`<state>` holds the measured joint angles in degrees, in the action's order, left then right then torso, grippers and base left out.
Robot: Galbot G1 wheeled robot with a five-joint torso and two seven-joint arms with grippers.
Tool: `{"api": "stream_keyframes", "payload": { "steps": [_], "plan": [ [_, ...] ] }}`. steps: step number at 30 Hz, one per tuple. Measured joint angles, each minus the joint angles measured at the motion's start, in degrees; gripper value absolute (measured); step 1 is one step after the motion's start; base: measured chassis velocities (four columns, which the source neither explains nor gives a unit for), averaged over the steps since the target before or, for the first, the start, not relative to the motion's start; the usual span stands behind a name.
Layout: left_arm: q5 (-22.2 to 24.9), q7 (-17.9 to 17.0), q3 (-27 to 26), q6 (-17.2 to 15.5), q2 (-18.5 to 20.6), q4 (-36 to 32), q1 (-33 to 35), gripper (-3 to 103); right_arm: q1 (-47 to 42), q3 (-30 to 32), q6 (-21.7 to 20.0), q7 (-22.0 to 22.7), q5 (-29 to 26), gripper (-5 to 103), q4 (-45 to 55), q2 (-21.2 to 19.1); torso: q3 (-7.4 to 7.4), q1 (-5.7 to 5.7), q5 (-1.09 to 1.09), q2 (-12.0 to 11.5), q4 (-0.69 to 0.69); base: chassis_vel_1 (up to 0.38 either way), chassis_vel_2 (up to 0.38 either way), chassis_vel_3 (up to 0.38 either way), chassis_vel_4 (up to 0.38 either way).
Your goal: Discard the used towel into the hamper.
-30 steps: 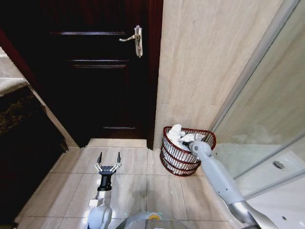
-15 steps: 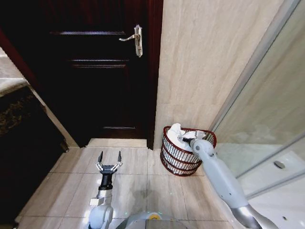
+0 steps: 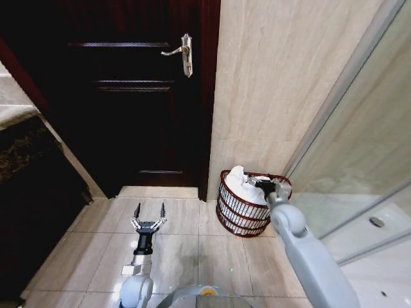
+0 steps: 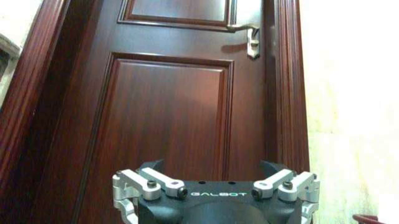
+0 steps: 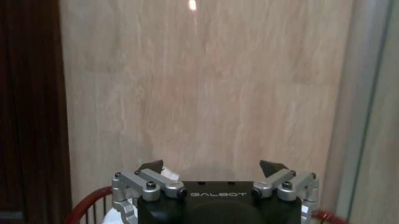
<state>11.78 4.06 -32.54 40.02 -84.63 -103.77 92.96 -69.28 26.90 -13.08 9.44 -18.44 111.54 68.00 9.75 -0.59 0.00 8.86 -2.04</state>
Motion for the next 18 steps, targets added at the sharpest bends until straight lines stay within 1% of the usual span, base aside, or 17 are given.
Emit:
{"api": "stream_keyframes", "payload": {
  "steps": [2,3,4,6,7,8,9,10,11,13,14,17,18],
  "plan": [
    [0.1,0.1,-0.1,-1.7,0.1,-0.3,-0.4,100,-3.9,3.7,6.7,-4.1,5.4,100,-0.7,3.2,0.0,0.0,0.01,0.0,0.01,0.0,0.0,0.0,0.0],
    [0.3,0.2,-0.1,-2.5,0.2,-0.4,-0.5,100,-5.4,5.1,9.1,-5.4,6.8,100,-0.6,4.8,0.0,0.0,0.01,0.0,0.01,0.0,0.0,0.0,0.0],
    [0.3,0.2,-0.1,-2.5,0.2,-0.4,-0.5,100,-5.4,5.1,9.1,-5.4,6.8,100,-0.6,4.8,0.0,0.0,0.01,0.0,0.01,0.0,0.0,0.0,0.0],
    [0.5,0.4,-0.2,-4.7,0.3,-1.0,-0.5,100,-8.6,7.8,14.5,-7.7,10.0,100,-0.2,8.1,0.0,0.0,0.0,0.0,0.02,0.0,0.0,0.0,0.0],
    [0.5,0.4,-0.2,-5.7,0.4,-1.3,-0.5,100,-9.5,8.9,16.5,-8.3,11.4,100,-0.1,9.3,0.0,0.0,0.0,0.0,0.01,0.0,0.0,0.0,0.0],
    [0.5,0.4,-0.2,-5.7,0.4,-1.3,-0.5,100,-9.5,8.9,16.5,-8.3,11.4,100,-0.1,9.3,0.0,0.0,0.0,0.0,0.01,0.0,0.0,0.0,0.0],
    [0.4,0.5,-0.3,-7.1,0.6,-2.1,-0.4,100,-11.4,10.7,20.0,-9.4,13.9,100,0.2,11.7,0.0,0.0,-0.01,0.0,0.01,0.0,0.0,0.0,0.0],
    [0.5,0.4,-0.3,-8.1,0.7,-2.6,-0.3,100,-12.8,11.5,21.9,-9.9,15.0,100,0.3,12.9,0.0,0.0,-0.01,0.0,0.0,0.0,0.0,0.0,0.0],
    [0.5,0.4,-0.3,-8.1,0.7,-2.6,-0.3,100,-12.8,11.5,21.9,-9.9,15.0,100,0.3,12.9,0.0,0.0,-0.01,0.0,0.0,0.0,0.0,0.0,0.0],
    [0.7,0.0,-0.6,-10.4,1.0,-3.7,-0.3,100,-16.7,13.0,24.8,-10.4,16.2,100,1.5,16.8,0.0,0.0,0.0,0.0,0.0,0.0,0.0,0.0,0.0],
    [0.7,0.0,-0.6,-10.4,1.0,-3.7,-0.3,100,-16.7,13.0,24.8,-10.4,16.2,100,1.5,16.8,0.0,0.0,0.0,0.0,0.0,0.0,0.0,0.0,0.0],
    [0.8,-0.4,-0.9,-12.6,1.1,-5.1,-0.5,100,-20.9,13.8,26.5,-10.5,16.2,100,3.6,20.9,0.0,0.0,-0.01,0.0,0.01,0.0,0.0,0.0,0.0],
    [0.8,-0.4,-0.9,-12.6,1.1,-5.1,-0.5,100,-20.9,13.8,26.5,-10.5,16.2,100,3.6,20.9,0.0,0.0,-0.01,0.0,0.01,0.0,0.0,0.0,0.0]
  ]
}}
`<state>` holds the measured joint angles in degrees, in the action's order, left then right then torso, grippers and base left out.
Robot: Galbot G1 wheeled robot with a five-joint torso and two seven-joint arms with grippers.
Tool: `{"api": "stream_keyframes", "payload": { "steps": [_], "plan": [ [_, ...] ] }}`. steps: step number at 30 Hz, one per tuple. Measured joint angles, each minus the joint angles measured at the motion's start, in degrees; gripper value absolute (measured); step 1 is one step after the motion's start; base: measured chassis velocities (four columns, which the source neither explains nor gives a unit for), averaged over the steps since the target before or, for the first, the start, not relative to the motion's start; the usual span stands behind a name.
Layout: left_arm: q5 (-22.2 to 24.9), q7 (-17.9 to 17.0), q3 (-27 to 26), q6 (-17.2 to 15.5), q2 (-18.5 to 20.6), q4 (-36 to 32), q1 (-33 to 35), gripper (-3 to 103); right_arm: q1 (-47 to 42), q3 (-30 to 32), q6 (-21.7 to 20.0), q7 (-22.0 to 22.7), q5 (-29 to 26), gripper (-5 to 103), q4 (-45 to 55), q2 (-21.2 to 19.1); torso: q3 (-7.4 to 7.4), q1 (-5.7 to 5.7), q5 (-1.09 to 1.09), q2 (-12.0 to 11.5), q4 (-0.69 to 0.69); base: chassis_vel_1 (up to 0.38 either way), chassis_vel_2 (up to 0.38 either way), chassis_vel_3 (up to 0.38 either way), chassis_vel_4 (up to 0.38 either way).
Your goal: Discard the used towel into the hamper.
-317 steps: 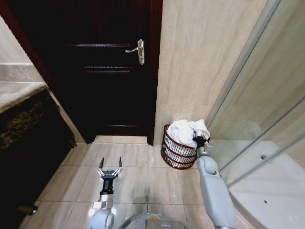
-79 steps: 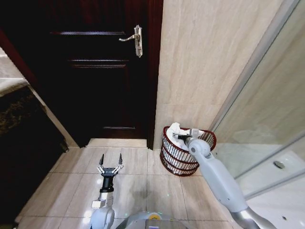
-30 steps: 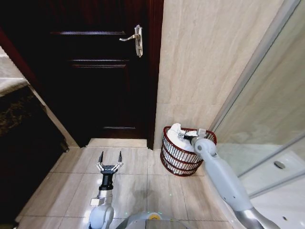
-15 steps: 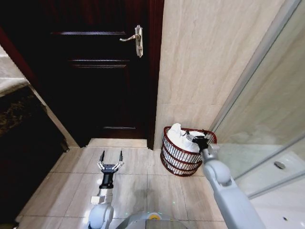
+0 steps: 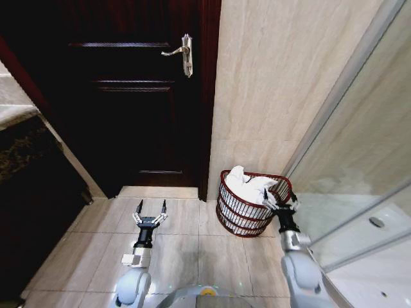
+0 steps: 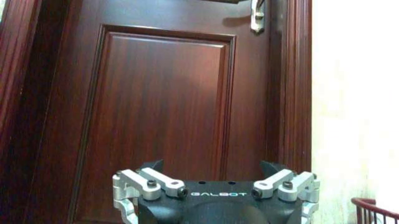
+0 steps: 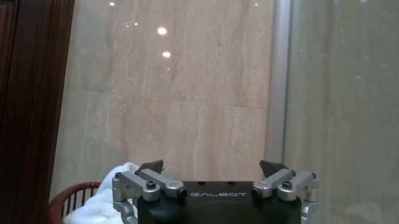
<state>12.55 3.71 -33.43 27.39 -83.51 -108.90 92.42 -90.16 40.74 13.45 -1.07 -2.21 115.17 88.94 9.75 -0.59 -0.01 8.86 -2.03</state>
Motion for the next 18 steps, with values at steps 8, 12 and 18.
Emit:
{"api": "stream_keyframes", "payload": {
  "steps": [8,12,18],
  "plan": [
    [0.9,-0.1,-2.1,-1.7,0.4,-4.5,3.1,100,-7.5,-0.2,4.2,-1.7,0.6,100,3.5,2.1,0.0,0.0,0.0,0.0,-0.01,0.0,0.0,0.0,0.0],
    [1.4,0.0,-3.0,-2.7,1.5,-6.6,4.8,100,-10.1,-0.4,5.0,-2.5,0.2,100,5.4,2.8,0.0,0.0,0.0,0.0,0.0,0.0,0.0,0.0,0.0],
    [2.0,0.4,-3.5,-3.6,1.6,-9.3,6.1,100,-11.0,-0.6,3.1,-2.0,-0.2,100,9.2,2.4,0.01,0.0,0.0,0.0,0.0,0.0,0.0,0.0,0.0]
  ]
}}
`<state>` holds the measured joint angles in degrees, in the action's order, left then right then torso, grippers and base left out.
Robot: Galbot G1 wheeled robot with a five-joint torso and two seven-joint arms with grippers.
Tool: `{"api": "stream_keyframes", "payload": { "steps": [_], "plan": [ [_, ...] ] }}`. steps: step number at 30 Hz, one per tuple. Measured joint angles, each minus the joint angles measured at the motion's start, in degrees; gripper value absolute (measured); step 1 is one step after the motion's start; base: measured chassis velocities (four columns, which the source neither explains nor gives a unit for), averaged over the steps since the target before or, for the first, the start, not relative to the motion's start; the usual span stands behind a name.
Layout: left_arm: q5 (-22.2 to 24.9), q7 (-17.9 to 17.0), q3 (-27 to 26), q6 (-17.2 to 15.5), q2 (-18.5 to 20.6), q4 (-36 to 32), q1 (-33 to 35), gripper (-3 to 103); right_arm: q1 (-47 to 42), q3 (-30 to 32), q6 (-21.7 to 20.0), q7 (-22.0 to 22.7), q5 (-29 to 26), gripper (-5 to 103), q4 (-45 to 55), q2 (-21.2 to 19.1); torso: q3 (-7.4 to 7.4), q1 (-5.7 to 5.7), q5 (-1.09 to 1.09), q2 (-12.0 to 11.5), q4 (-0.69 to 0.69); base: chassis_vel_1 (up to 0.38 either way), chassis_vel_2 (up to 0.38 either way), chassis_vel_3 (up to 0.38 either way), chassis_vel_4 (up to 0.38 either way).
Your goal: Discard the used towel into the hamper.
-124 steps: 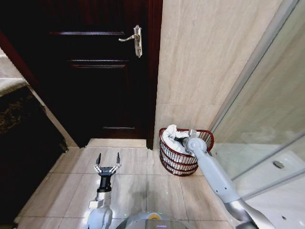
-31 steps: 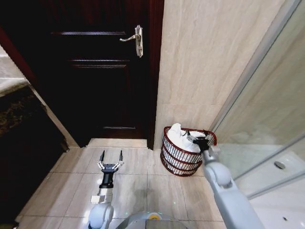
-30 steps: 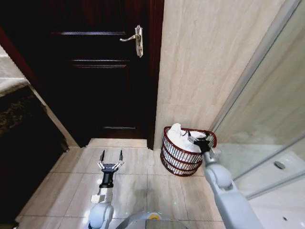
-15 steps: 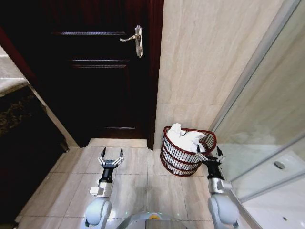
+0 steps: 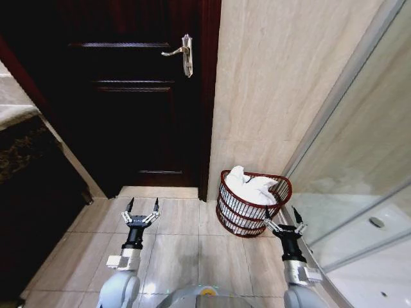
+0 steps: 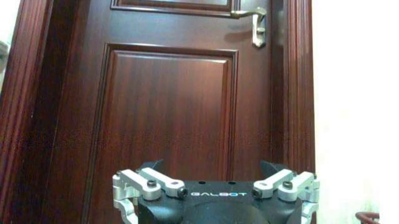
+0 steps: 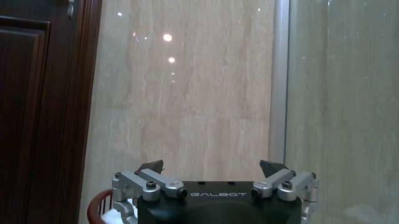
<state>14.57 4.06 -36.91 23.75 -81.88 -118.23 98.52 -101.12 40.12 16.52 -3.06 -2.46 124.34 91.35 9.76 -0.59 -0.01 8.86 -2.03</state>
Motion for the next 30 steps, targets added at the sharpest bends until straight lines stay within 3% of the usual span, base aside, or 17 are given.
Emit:
{"api": "stream_keyframes", "payload": {
  "steps": [7,14,21,30],
  "plan": [
    [-0.8,0.0,-0.1,-0.1,-0.8,-1.9,0.8,100,2.0,-1.0,-3.3,1.4,1.0,100,1.8,-0.6,0.37,-0.17,0.0,0.5,0.0,0.0,0.0,0.0,0.0],
    [-1.0,-0.2,-0.4,-0.1,-0.6,-2.0,0.9,100,2.1,-1.5,-3.7,1.6,1.6,100,2.0,-0.2,1.12,-0.45,0.01,1.6,0.0,0.0,0.0,0.0,0.0],
    [-6.8,-2.3,-1.6,-0.7,-0.9,-1.5,0.4,100,1.3,-1.5,-4.4,1.5,3.3,100,2.0,-2.1,2.09,-0.94,0.01,3.1,0.0,0.0,0.0,0.0,0.0],
    [-7.1,-3.6,-1.0,-3.1,-1.0,-2.1,0.2,100,1.4,-1.9,-5.0,2.1,4.0,100,1.1,-1.5,2.83,-1.28,0.01,4.1,0.0,0.0,0.0,0.0,0.0]
  ]
}}
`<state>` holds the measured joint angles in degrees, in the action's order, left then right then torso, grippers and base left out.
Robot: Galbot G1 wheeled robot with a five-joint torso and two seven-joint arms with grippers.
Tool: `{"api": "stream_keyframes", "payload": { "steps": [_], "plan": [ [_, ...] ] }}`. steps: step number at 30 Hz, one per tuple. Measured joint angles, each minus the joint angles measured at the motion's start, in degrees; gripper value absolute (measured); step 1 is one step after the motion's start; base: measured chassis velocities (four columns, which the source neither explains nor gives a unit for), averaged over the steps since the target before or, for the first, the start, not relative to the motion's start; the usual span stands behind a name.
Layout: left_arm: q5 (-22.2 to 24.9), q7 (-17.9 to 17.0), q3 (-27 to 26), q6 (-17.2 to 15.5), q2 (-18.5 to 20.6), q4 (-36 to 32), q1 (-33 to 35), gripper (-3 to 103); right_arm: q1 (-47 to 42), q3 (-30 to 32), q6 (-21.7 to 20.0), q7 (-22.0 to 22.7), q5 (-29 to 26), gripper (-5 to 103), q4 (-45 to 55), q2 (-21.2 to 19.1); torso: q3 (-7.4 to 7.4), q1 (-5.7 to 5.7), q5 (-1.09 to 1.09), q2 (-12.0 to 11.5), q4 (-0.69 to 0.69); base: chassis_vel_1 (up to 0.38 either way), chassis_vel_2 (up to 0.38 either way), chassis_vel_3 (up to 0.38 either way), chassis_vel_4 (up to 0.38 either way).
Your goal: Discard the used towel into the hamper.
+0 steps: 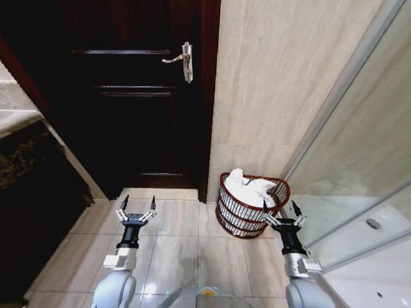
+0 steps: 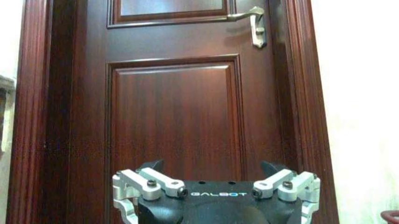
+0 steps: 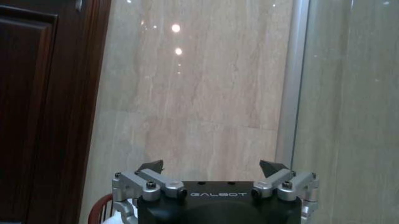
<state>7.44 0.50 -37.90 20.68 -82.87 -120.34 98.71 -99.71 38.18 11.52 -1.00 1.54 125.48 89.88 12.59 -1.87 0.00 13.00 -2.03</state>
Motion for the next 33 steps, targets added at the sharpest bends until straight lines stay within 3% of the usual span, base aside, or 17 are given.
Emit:
{"api": "stream_keyframes", "payload": {
  "steps": [13,21,33],
  "plan": [
    [0.1,-0.4,1.9,-2.5,-0.2,-1.3,-0.6,100,0.0,-2.0,-0.1,0.0,0.4,100,0.0,2.2,1.29,-0.39,0.0,1.7,0.0,0.0,0.0,0.0,0.0],
    [0.4,-1.2,3.0,-7.2,0.6,-3.4,-3.1,100,-0.3,-3.1,-1.4,1.1,-1.6,100,1.9,2.3,2.21,-0.74,0.0,2.9,0.01,0.0,0.0,0.0,0.0],
    [0.6,-1.6,2.1,-8.4,0.9,-4.2,-3.1,100,-0.1,-3.3,-1.4,1.5,0.0,100,2.7,2.3,3.0,-1.16,0.0,4.2,0.0,0.0,0.0,0.0,0.0]
  ]
}}
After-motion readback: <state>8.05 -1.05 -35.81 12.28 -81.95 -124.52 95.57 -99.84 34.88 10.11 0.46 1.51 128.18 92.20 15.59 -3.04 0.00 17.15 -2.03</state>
